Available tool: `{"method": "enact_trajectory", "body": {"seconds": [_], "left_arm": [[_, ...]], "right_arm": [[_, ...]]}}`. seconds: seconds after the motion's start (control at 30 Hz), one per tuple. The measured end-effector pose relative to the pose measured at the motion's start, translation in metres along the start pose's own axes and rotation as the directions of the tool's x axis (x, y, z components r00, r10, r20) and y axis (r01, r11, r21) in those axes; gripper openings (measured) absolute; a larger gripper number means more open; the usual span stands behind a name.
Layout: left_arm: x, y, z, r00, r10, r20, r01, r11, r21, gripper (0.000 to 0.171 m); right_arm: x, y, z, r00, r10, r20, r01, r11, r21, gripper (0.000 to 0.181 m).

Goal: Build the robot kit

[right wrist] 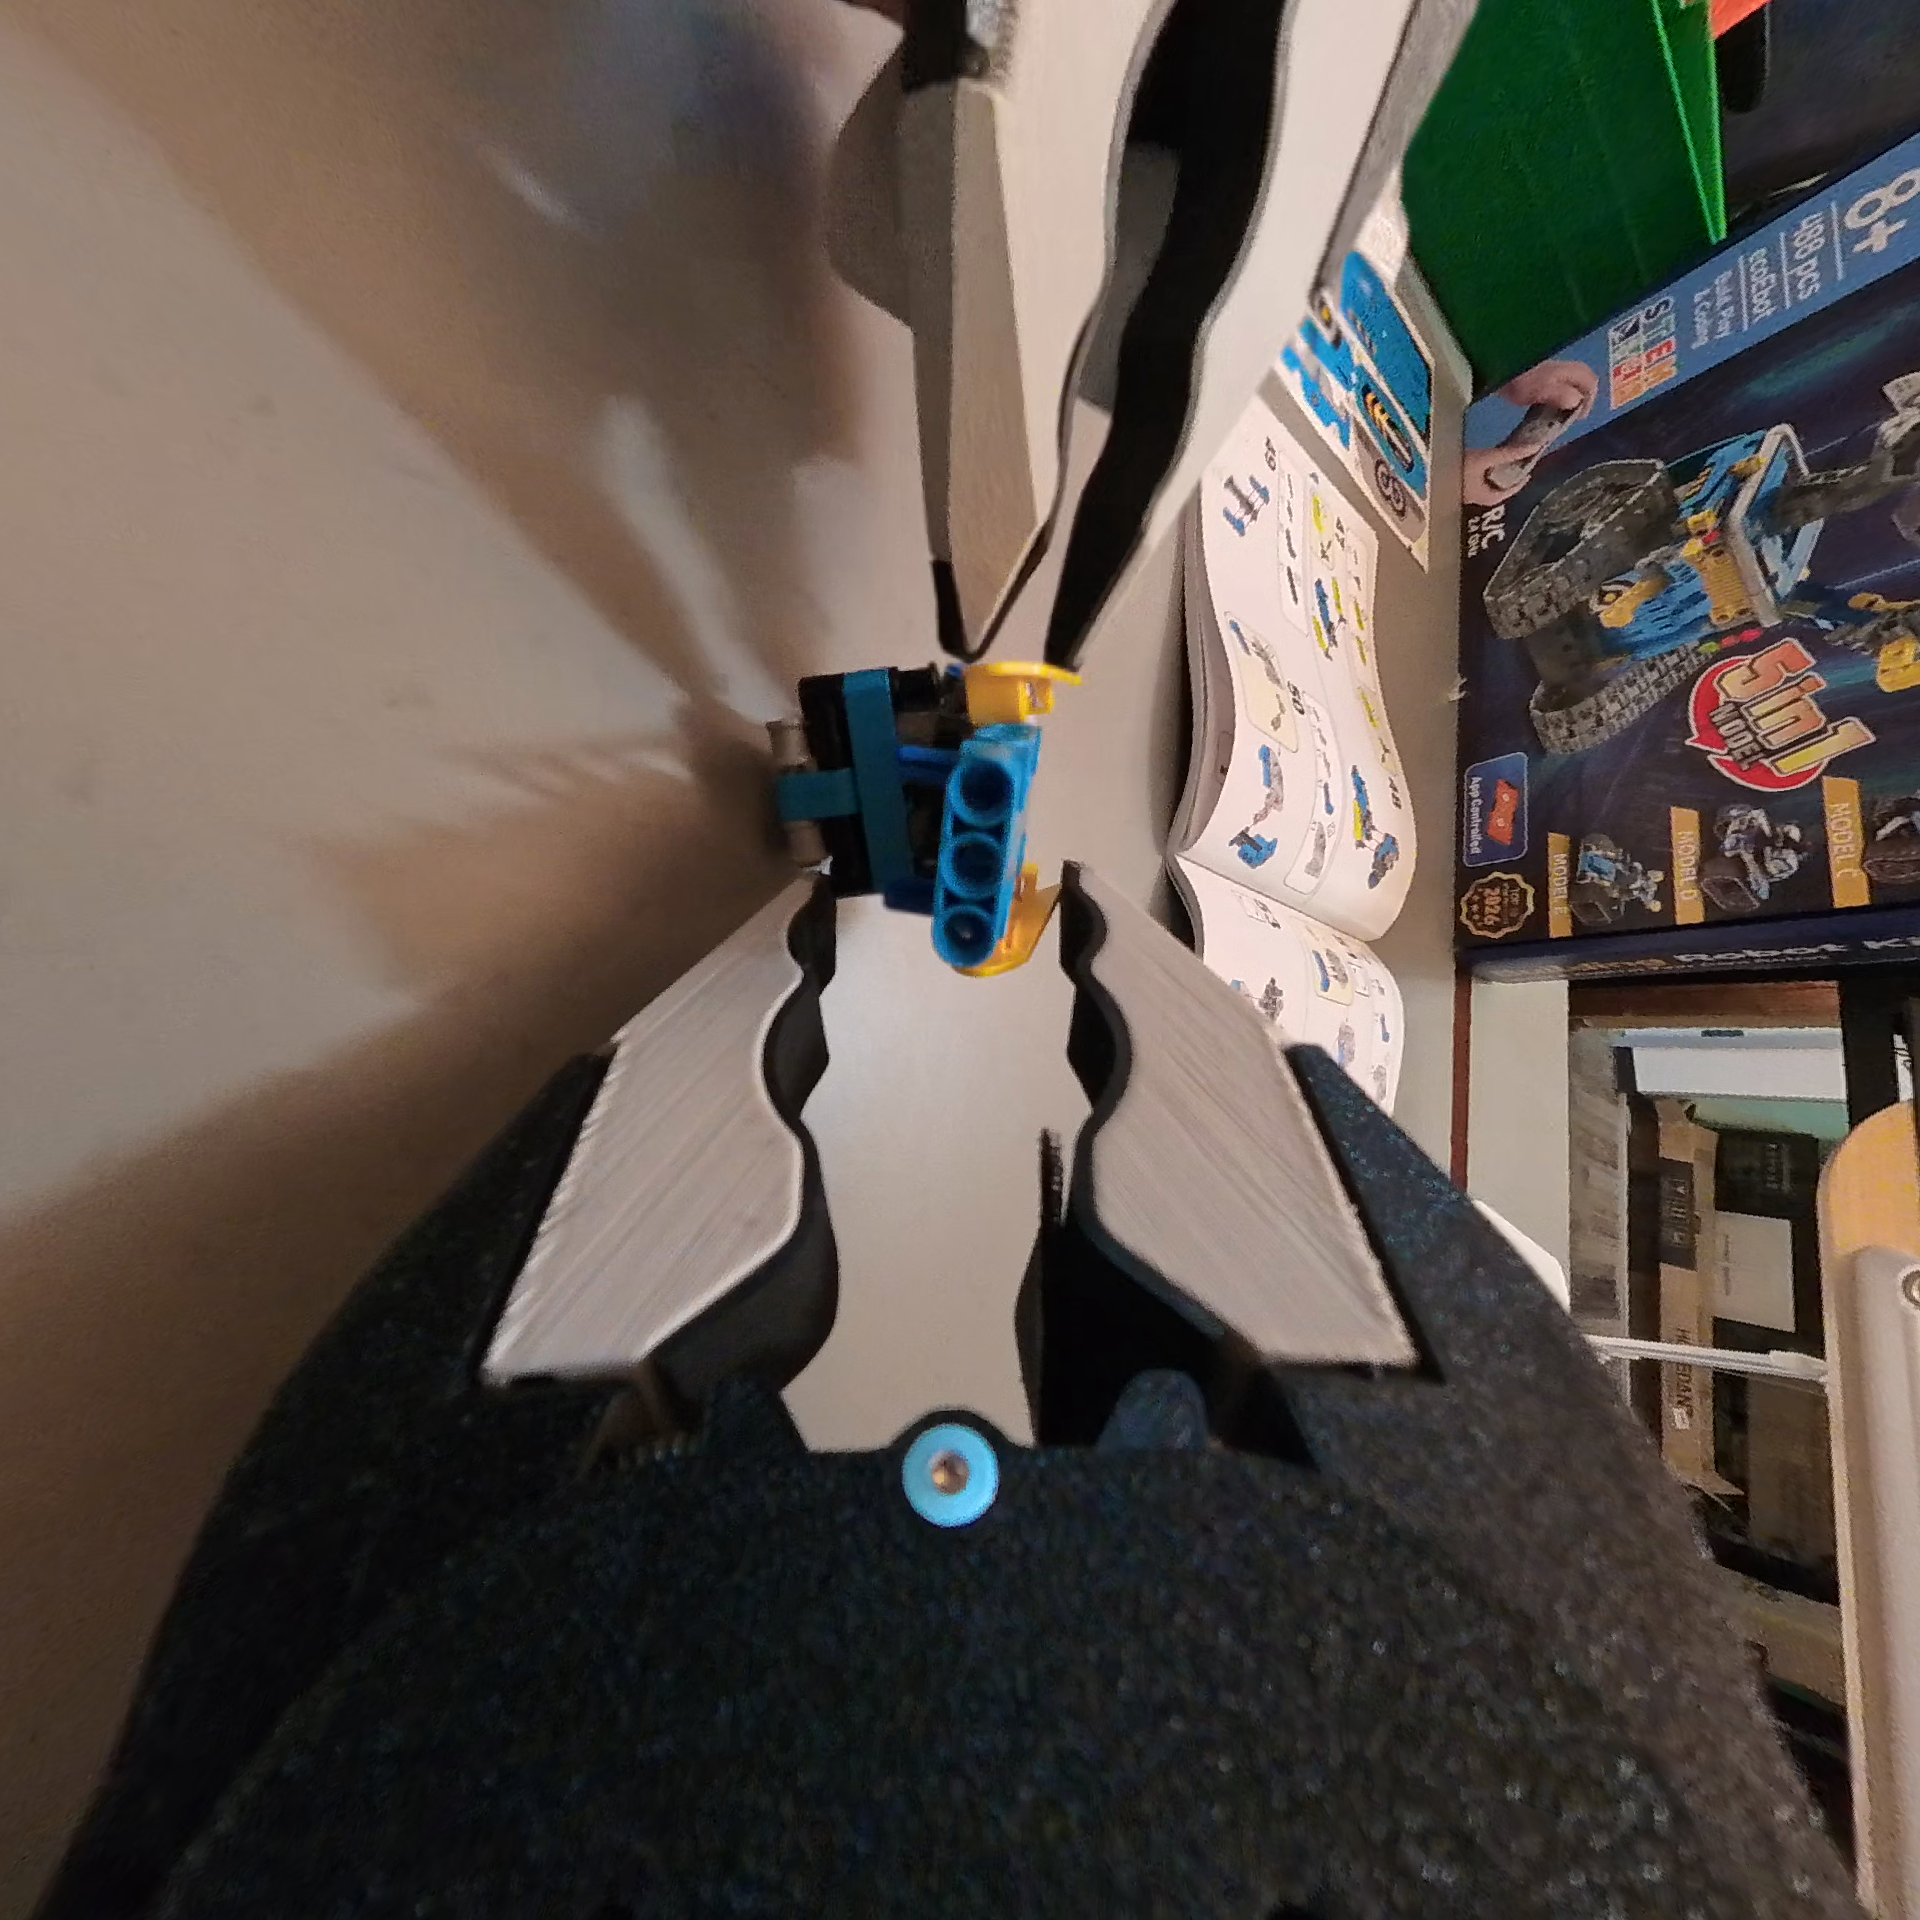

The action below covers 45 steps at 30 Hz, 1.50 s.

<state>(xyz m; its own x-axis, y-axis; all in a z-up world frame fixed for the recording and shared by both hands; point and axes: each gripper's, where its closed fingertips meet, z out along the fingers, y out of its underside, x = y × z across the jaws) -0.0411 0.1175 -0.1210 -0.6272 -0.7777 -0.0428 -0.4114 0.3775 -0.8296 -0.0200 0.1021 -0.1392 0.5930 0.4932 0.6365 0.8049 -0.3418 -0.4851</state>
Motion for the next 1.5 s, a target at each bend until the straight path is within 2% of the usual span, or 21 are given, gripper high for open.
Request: {"method": "enact_trajectory", "body": {"seconds": [0.17, 0.27, 0.47, 0.63, 0.7, 0.93, 1.07, 1.33, 1.5], "left_arm": [[0.005, -0.005, 0.004, 0.996, -0.061, 0.066, 0.058, 0.997, 0.045, 0.017], [0.009, -0.002, 0.008, 0.987, -0.143, 0.073, 0.142, 0.99, 0.024, 0.023], [-0.003, -0.006, -0.002, 0.905, -0.345, 0.247, 0.325, 0.938, 0.118, 0.024], [0.006, -0.012, 0.001, 0.899, -0.337, 0.281, 0.309, 0.941, 0.139, 0.023], [0.008, -0.005, 0.006, 0.9, -0.324, 0.292, 0.308, 0.946, 0.1, 0.022], [0.01, -0.005, 0.008, 0.906, -0.369, 0.208, 0.352, 0.929, 0.117, 0.01], [0.011, -0.004, 0.009, 0.917, -0.372, 0.145, 0.363, 0.928, 0.088, 0.008], [0.014, -0.003, 0.008, 0.959, -0.28, 0.034, 0.282, 0.956, -0.078, 0.003], [0.015, -0.003, 0.008, 0.932, -0.363, -0.009, 0.356, 0.919, -0.171, 0.003]], "right_arm": [[0.0, 0.004, 0.001, 1.0, -0.004, -0.006, 0.004, 1.0, -0.02, 0.043], [0.0, 0.005, 0.002, 1.0, 0.01, -0.002, -0.01, 1.0, -0.026, 0.043], [-0.001, 0.005, 0.002, 1.0, 0.016, -0.013, -0.016, 0.999, -0.045, 0.043], [-0.001, 0.005, 0.002, 0.999, 0.025, -0.026, -0.028, 0.996, -0.082, 0.043], [-0.001, 0.003, 0.001, 0.999, 0.023, -0.028, -0.025, 0.997, -0.077, 0.043], [-0.001, 0.0, 0.001, 0.999, 0.002, -0.033, -0.004, 0.997, -0.079, 0.043], [-0.003, 0.001, 0.001, 0.999, -0.025, -0.034, 0.022, 0.996, -0.092, 0.043], [-0.003, 0.002, 0.001, 0.999, -0.04, -0.03, 0.037, 0.995, -0.094, 0.043], [-0.003, 0.002, 0.002, 0.998, -0.054, -0.034, 0.05, 0.994, -0.102, 0.043]]}}
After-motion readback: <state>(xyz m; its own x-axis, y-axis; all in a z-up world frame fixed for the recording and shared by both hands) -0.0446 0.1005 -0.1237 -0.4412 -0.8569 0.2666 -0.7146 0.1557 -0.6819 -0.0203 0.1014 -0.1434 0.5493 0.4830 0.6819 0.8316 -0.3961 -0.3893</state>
